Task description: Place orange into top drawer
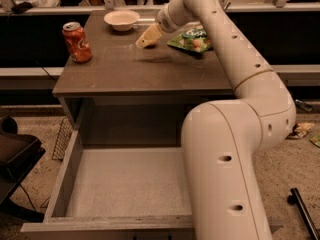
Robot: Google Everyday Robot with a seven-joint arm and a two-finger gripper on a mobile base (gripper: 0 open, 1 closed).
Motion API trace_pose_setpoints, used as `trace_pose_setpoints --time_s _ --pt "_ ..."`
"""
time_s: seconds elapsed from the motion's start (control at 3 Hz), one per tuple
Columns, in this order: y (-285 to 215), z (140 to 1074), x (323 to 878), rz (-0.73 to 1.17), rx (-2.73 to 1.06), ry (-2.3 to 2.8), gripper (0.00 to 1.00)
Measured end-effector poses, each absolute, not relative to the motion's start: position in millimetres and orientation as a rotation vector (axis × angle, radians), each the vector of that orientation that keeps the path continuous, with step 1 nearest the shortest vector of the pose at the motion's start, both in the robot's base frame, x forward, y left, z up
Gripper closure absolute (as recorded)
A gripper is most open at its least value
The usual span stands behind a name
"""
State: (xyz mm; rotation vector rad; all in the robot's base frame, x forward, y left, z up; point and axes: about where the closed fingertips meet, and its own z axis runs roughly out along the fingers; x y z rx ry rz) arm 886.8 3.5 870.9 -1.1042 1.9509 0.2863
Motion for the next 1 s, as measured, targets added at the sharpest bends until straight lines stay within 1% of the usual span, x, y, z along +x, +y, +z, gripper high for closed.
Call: trace_pose_setpoints --time_s 0.33,0.67,1.0 --pt "7.7 852.1 896.5 0.327 -1.082 1.965 0.16" --pt "12.7 835.9 902.8 0.367 -1.065 1.978 0.47" --pt "15.4 832.8 902.6 0.369 -1.07 1.981 0.7"
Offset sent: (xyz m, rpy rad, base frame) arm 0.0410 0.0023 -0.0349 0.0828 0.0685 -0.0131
